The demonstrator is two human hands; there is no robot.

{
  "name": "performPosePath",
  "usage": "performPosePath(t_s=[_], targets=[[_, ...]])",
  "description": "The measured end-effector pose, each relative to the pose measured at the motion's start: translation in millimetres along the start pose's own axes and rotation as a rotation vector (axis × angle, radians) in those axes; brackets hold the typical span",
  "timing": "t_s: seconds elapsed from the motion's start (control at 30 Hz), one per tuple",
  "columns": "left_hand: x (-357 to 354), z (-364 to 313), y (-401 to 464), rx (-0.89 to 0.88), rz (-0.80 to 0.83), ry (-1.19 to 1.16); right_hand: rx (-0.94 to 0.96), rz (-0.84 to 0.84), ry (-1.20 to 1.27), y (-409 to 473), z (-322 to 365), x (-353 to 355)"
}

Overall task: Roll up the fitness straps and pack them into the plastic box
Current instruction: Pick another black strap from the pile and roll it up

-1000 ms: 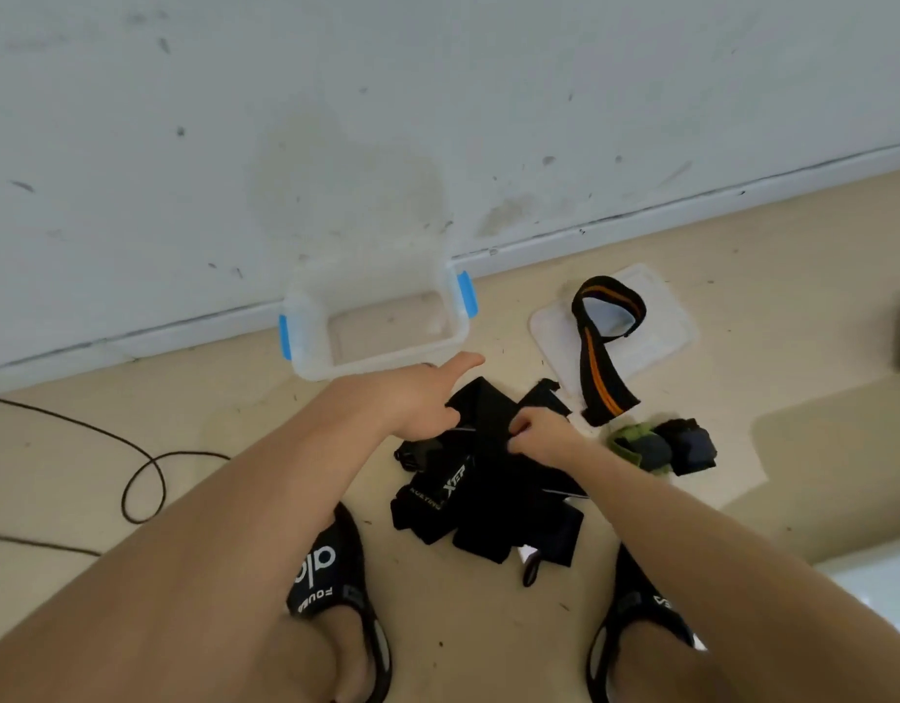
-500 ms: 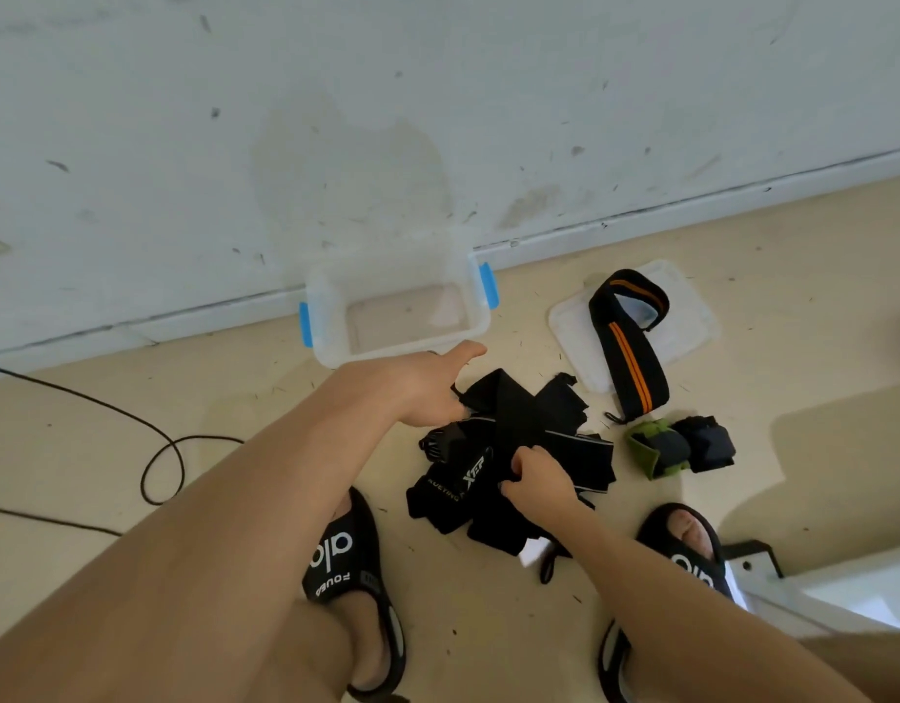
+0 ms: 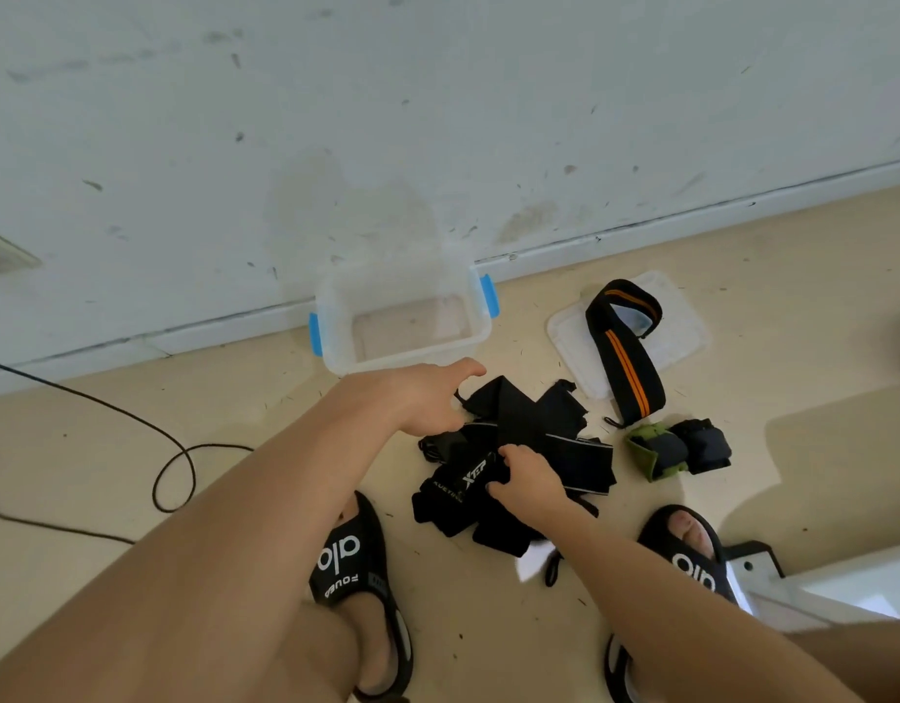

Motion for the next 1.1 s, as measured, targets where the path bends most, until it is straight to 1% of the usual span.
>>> performPosePath(t_s=[0.13, 0.2, 0.23, 0.3, 0.4, 0.47, 0.57, 0.63, 0.73, 0.8, 0.9, 1.0, 1.1], targets=[[-2.0, 7.8, -0.7, 0.007, -0.019, 0.004, -0.041, 0.016, -0.129, 11.2, 10.8, -13.0], [-2.2, 10.3, 0.1, 0.005, -0.023, 0.003, -0.047, -0.014, -0.084, 14.1, 13.5, -17.5], [-1.9, 11.4, 0.6, 0.004, -0.024, 0.007, -0.054, -0.005, -0.019, 15.1, 14.9, -18.7], [0.1, 13.0, -0.1, 0.006, -0.022, 0.024, -0.078, 0.075, 0.181, 13.7, 20.0, -13.9], [3.0, 12.2, -4.1, 0.001, -0.003, 0.069, -0.056, 0.2, 0.476, -2.1, 33.7, 15.1], [3.9, 8.5, -5.9, -0.029, 0.018, 0.086, -0.001, 0.229, 0.599, -20.1, 46.0, 46.1], [3.3, -2.4, -11.3, -0.076, 0.043, 0.092, 0.069, 0.217, 0.739, -47.2, 63.0, 91.6], [2.7, -8.5, -16.0, -0.107, 0.055, 0.039, 0.101, 0.219, 0.797, -62.8, 72.5, 115.9], [3.9, -17.2, -23.0, -0.171, 0.041, -0.096, 0.154, 0.191, 0.819, -83.5, 81.6, 146.1], [6.2, -24.6, -27.2, -0.209, 0.027, -0.238, 0.176, 0.15, 0.892, -91.2, 81.6, 161.9], [8.6, -40.1, -36.7, -0.263, 0.064, -0.495, 0.221, 0.136, 0.985, -96.4, 80.1, 176.4], [13.5, -49.1, -44.0, -0.322, 0.048, -0.567, 0.245, 0.154, 0.999, -99.7, 82.5, 184.1], [19.9, -48.4, -46.2, -0.332, -0.041, -0.526, 0.24, 0.207, 0.965, -101.8, 86.0, 182.6]])
Point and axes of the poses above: each hand's wrist, its own y-axis towards the middle knuckle, its own x-axis out of the back of the hand, z = x × y, the point moved 5 cm from there along y, towards the middle knuckle, and after that the axes turned 5 degrees about y, right-handed, at the moved point
